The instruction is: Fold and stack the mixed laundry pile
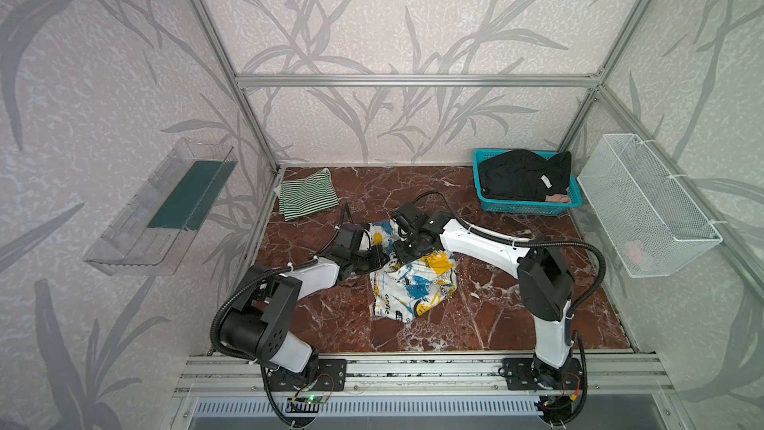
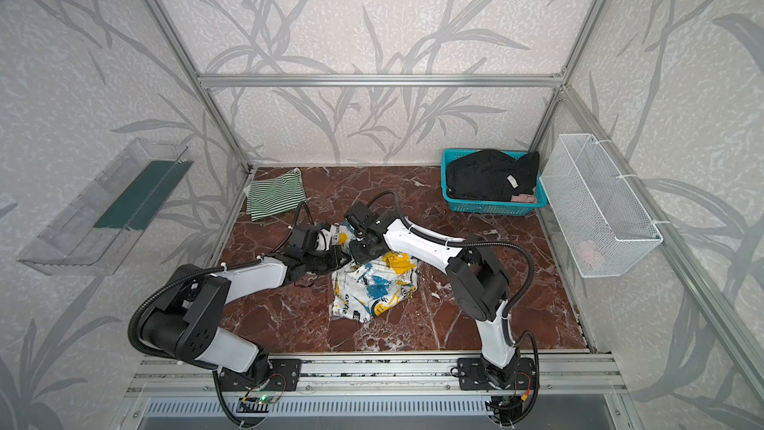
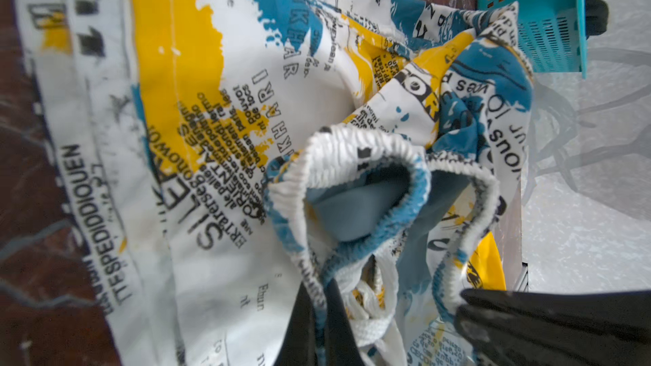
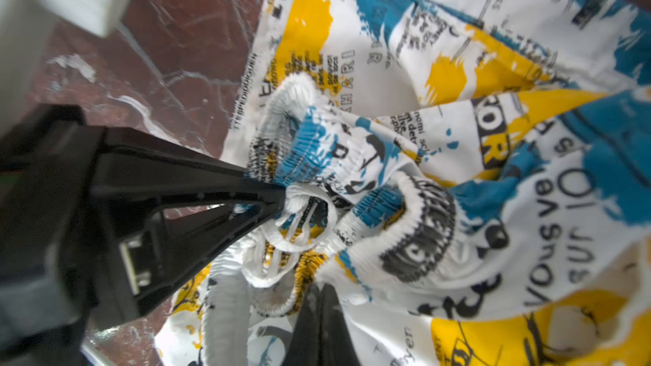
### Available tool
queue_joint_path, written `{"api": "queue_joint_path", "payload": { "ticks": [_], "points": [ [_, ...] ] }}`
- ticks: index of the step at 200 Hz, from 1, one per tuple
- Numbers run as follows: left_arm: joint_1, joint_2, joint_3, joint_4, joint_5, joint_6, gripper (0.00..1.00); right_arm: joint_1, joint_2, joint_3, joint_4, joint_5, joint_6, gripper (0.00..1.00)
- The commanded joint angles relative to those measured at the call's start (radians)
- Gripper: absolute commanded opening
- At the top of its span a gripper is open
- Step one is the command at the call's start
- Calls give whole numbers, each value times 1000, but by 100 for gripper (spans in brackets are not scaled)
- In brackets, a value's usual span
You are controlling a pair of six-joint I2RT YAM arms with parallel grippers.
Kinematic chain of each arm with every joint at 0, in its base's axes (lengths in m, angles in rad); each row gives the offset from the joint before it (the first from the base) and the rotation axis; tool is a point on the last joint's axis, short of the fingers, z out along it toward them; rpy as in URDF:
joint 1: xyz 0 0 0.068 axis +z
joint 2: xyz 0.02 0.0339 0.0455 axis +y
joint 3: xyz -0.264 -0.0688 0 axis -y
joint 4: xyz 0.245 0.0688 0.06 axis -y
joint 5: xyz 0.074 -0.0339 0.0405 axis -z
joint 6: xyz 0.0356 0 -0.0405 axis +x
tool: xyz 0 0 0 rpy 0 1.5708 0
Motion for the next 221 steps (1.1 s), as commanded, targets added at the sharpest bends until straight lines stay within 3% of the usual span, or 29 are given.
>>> {"api": "queue_joint_path", "payload": {
  "ticks": [1,119,142,161,188,221],
  "points": [
    [32,-27,-46,70,59,-5,0,0,-29,40,28,-45,-10,0],
    [149,22,-120,208,135,-79,0,74,-58,90,103,-164,-87,0],
    [161,35,-132,225,138,-91,0,81,-89,65,141,-159,-90,0],
    [168,39,-150,278,168,-121,0,80,-104,21,195,-89,-77,0],
    [174,-6,-186,315,167,-154,0,68,-44,13,218,-19,-76,0],
    [174,-68,-190,230,146,-118,0,59,103,78,207,-41,-82,0]
  ]
}}
